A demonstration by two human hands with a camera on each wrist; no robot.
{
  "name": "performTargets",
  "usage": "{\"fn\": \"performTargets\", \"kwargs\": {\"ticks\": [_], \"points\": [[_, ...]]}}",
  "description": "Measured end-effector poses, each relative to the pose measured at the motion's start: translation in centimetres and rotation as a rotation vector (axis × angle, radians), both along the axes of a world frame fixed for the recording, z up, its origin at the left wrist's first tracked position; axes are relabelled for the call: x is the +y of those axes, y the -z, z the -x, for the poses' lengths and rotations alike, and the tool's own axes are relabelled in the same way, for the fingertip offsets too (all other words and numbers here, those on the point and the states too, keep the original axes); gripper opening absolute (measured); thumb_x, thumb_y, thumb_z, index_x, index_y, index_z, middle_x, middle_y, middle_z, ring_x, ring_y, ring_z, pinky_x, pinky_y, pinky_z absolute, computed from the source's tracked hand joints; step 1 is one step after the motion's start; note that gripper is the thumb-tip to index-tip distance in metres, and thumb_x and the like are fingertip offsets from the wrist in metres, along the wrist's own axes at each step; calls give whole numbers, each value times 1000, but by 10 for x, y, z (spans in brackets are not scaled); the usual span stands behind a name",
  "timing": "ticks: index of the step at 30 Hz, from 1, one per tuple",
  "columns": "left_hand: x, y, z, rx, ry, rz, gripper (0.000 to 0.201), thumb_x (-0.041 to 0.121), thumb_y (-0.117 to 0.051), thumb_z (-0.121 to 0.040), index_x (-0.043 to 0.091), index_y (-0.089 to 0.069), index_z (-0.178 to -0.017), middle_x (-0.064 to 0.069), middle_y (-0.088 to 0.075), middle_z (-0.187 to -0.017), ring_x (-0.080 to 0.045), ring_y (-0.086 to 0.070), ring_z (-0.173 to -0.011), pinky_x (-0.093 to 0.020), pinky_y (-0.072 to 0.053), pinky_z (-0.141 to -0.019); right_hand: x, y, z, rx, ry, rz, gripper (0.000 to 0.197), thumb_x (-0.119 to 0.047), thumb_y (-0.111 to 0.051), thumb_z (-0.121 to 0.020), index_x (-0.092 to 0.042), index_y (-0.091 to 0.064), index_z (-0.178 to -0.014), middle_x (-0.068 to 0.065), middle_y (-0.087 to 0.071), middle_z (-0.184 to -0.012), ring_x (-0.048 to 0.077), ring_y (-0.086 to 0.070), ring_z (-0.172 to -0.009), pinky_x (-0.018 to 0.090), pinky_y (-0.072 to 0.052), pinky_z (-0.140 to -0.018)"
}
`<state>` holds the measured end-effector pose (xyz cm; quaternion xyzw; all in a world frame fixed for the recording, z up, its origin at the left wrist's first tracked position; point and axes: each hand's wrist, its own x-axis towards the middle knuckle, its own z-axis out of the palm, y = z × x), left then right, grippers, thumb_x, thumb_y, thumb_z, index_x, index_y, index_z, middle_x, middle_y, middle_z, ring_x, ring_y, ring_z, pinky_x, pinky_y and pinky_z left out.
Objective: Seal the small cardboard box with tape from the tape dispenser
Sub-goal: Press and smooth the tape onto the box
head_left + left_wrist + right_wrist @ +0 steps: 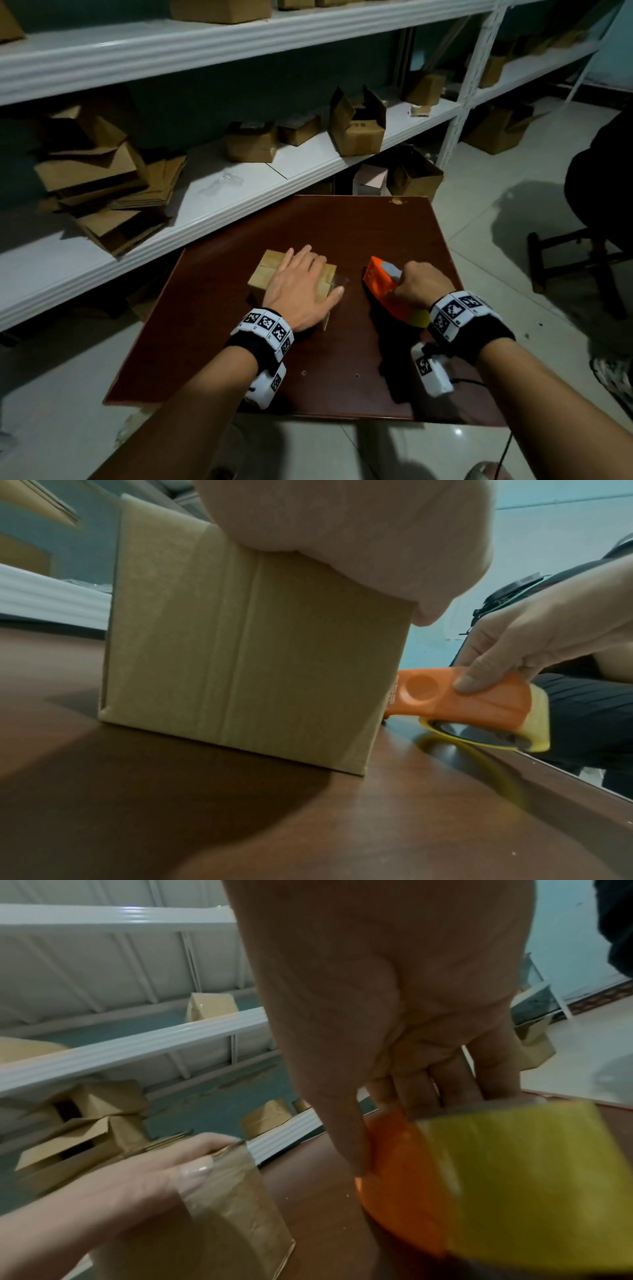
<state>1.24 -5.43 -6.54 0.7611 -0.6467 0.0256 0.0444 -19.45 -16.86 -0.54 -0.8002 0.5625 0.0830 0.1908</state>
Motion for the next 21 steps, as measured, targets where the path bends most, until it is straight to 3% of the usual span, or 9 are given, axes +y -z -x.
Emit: {"fn": "performTargets", "kwargs": {"ticks": [3, 6, 9, 12, 15, 18, 19, 21], "points": [[1, 1, -1, 1, 3, 1, 92, 77, -18, -95, 16, -38, -161, -1, -41, -167, -17, -17, -163, -45, -6, -134, 2, 1, -4, 40, -34, 4, 37, -38, -62, -97, -6, -64, -114, 9, -63, -99, 26, -62, -86, 34, -50, -73], [2, 2, -1, 0, 5, 4, 90, 76, -19, -96, 16, -39, -160, -2, -41, -167, -18, -17, -163, -45, -6, -134, 3, -3, -9, 1, -35, 55, 33, -43, -64, -94, -10, -67, -95, 5, -62, -84, 23, -62, -74, 32, -50, -66], [2, 2, -1, 1, 10, 1, 91, 76, -18, -96, 15, -38, -161, -2, -41, -167, -18, -16, -164, -46, -6, -134, 0, -7, -14, -189, 0, 169, 33, -52, -68, -87, -20, -67, -81, 3, -69, -85, 24, -67, -80, 38, -58, -74], [2, 1, -1, 2, 13, 0, 91, 76, -17, -95, 15, -38, -161, -2, -41, -167, -18, -16, -164, -46, -6, -134, 0, -4, -21, -522, -35, -46, 27, -50, -74, -86, -23, -73, -84, -2, -75, -86, 18, -70, -86, 40, -58, -83], [2, 0, -2, 9, 32, -6, 89, 74, -23, -96, 15, -37, -161, -2, -40, -167, -18, -16, -163, -46, -6, -134, 9, 4, -30, -728, -68, -355, 28, -34, -83, -83, -13, -74, -98, 11, -79, -96, 17, -72, -83, 41, -57, -91], [2, 0, -4, 13, 54, -7, 86, 72, -32, -97, 14, -37, -161, -1, -41, -166, -19, -16, -163, -45, -5, -134, 17, 4, -35, -773, -24, -482, 38, -16, -85, -82, -2, -66, -112, 15, -74, -92, 13, -68, -73, 21, -56, -69], [2, 0, -5, 13, 59, -5, 86, 72, -33, -97, 15, -37, -161, -1, -41, -166, -18, -16, -163, -45, -5, -134, 17, 5, -35, -785, 3, -492, 40, -13, -86, -81, 0, -66, -113, 14, -72, -91, 14, -67, -71, 18, -55, -63], [2, -1, -6, 18, 74, -4, 85, 72, -34, -97, 15, -38, -160, -1, -42, -165, -18, -17, -163, -45, -6, -134, 15, 7, -35, -801, 40, -521, 42, -9, -87, -78, 1, -66, -113, 13, -73, -90, 15, -69, -73, 19, -56, -63]]}}
